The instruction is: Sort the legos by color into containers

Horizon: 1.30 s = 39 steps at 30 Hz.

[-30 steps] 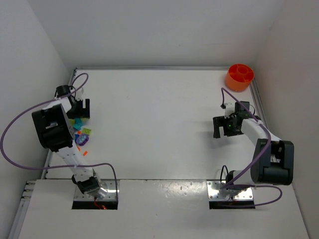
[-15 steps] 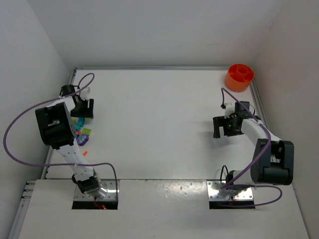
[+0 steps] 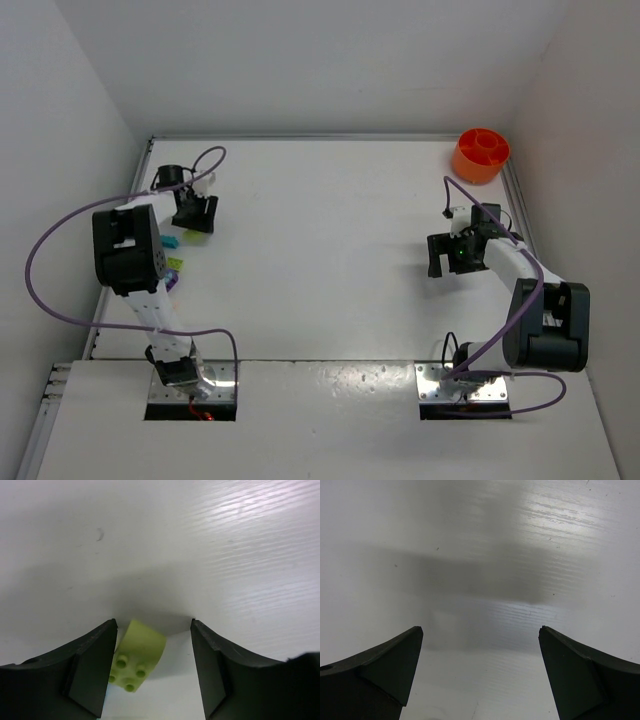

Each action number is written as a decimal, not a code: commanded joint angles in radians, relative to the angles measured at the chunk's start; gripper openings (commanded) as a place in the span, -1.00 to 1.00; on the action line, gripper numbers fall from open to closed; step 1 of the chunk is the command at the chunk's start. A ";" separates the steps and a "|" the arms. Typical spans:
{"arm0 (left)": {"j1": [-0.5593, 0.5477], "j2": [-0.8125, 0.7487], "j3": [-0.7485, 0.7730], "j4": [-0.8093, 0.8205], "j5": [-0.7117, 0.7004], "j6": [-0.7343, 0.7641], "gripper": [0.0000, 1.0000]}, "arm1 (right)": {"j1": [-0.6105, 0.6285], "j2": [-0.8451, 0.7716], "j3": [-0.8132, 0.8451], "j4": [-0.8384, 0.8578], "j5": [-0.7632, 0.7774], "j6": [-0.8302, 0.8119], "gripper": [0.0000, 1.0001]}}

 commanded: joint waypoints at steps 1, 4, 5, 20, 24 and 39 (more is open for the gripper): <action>-0.052 -0.021 -0.031 -0.015 0.034 -0.028 0.33 | 0.003 0.000 0.036 0.018 0.006 0.004 1.00; -0.066 0.001 -0.006 -0.015 0.001 -0.052 0.33 | 0.003 0.000 0.036 0.018 0.006 0.004 1.00; -0.066 0.012 0.009 -0.024 -0.015 -0.052 0.33 | 0.003 0.000 0.036 0.018 0.006 0.004 1.00; -0.066 -0.044 -0.016 -0.037 -0.084 -0.052 0.75 | 0.003 -0.064 0.016 0.018 0.006 0.004 1.00; -0.057 -0.054 -0.016 -0.066 -0.104 -0.042 0.75 | 0.003 -0.075 0.016 0.027 -0.005 -0.005 1.00; 0.043 -0.044 0.044 -0.270 -0.032 0.249 0.67 | 0.003 -0.075 0.007 0.036 -0.052 -0.005 1.00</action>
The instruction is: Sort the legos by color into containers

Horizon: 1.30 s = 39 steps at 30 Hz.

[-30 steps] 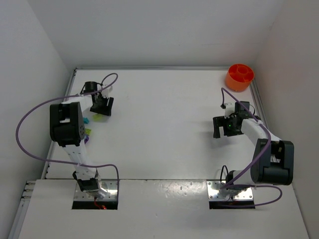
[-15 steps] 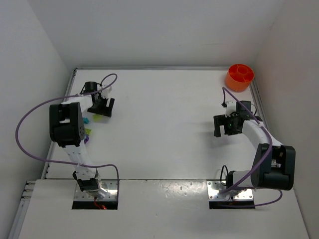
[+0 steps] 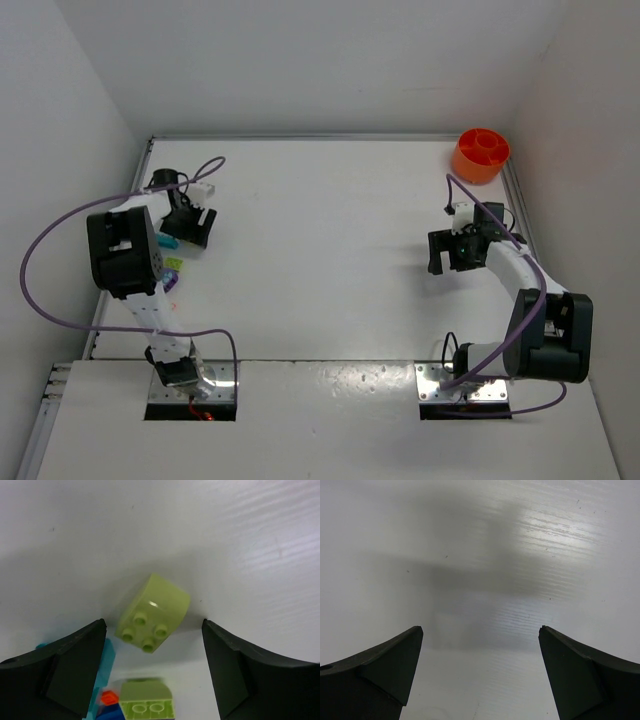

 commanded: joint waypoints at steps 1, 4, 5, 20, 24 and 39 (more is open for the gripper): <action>0.034 -0.020 0.035 -0.085 0.018 0.120 0.67 | 0.003 -0.020 0.007 0.028 -0.036 -0.005 1.00; 0.034 -0.020 0.035 -0.094 0.029 0.129 0.64 | 0.003 -0.020 0.007 0.028 -0.045 -0.005 1.00; 0.034 -0.011 0.035 -0.094 0.029 0.129 0.64 | 0.003 -0.020 0.007 0.028 -0.045 -0.005 1.00; 0.034 0.032 0.076 -0.015 0.106 0.146 0.26 | 0.003 -0.020 0.007 0.028 -0.045 -0.005 1.00; 0.034 0.041 0.077 -0.015 0.125 0.183 0.23 | 0.003 -0.020 0.007 0.028 -0.045 -0.005 1.00; 0.043 -0.201 -0.141 -0.044 0.360 0.280 -1.00 | 0.003 -0.095 0.064 -0.025 -0.308 0.037 1.00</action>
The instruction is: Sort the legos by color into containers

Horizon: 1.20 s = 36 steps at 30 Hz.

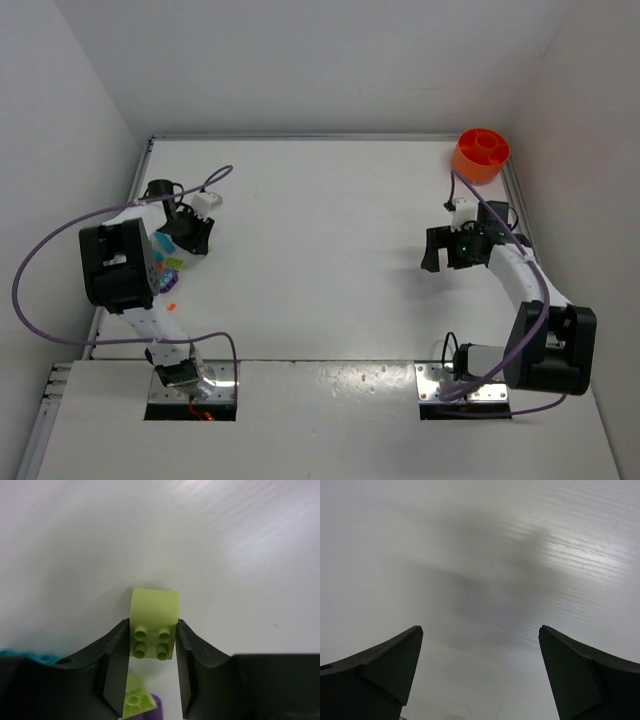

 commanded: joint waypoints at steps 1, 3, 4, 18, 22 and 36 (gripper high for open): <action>0.010 -0.137 -0.030 -0.045 0.203 0.030 -1.00 | 0.003 -0.060 0.085 -0.033 -0.234 0.041 1.00; 0.010 -0.218 -0.030 -0.086 0.345 0.030 -1.00 | 0.012 -0.051 0.186 -0.099 -0.300 0.086 1.00; 0.010 -0.245 -0.030 -0.100 0.396 0.030 -1.00 | 0.012 -0.042 0.226 -0.122 -0.355 0.108 1.00; -0.283 -0.604 -0.004 0.073 0.592 -0.346 -1.00 | 0.115 0.115 0.404 0.256 -0.768 0.938 1.00; -0.450 -0.653 -0.015 0.197 0.427 -0.469 -1.00 | 0.184 0.150 0.403 0.297 -0.725 0.949 0.97; -0.745 -0.495 0.089 0.234 0.199 -0.561 -1.00 | 0.410 0.317 0.648 0.155 -0.628 0.752 0.85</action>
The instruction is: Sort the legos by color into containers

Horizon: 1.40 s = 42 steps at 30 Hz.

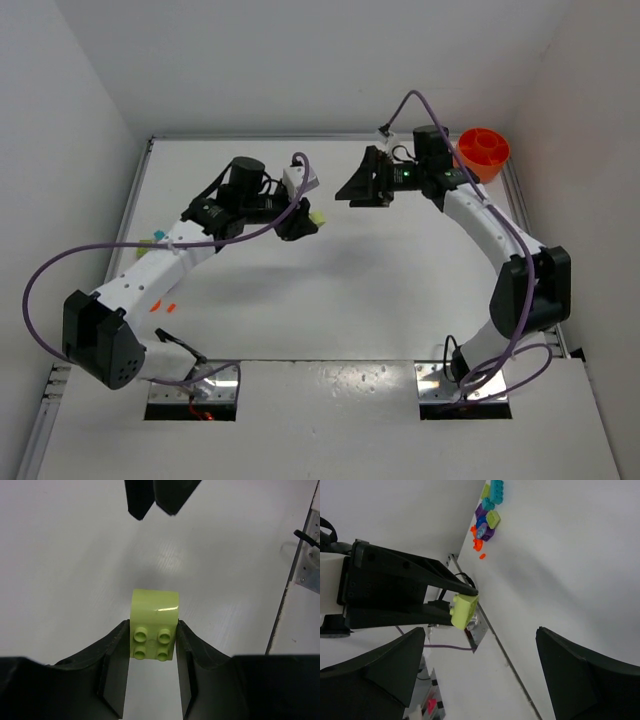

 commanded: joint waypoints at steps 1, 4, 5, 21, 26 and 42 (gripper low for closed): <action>-0.028 -0.005 0.052 0.055 -0.055 -0.035 -1.00 | 0.039 0.022 0.029 0.017 0.012 -0.023 0.82; -0.028 0.004 0.061 0.068 -0.064 -0.055 -1.00 | 0.080 0.040 0.011 0.068 0.002 0.018 0.72; -0.028 0.004 0.061 0.068 -0.075 -0.055 -1.00 | 0.090 0.040 0.011 0.077 0.002 0.018 0.72; -0.037 -0.005 0.070 0.077 -0.056 -0.064 -1.00 | 0.174 0.117 0.003 0.259 -0.055 0.187 0.59; -0.037 -0.005 0.070 0.077 -0.047 -0.073 -1.00 | 0.174 0.126 -0.037 0.370 -0.098 0.304 0.35; -0.037 -0.016 0.070 0.077 -0.203 -0.092 0.04 | 0.156 0.052 0.009 0.107 0.012 -0.004 -1.00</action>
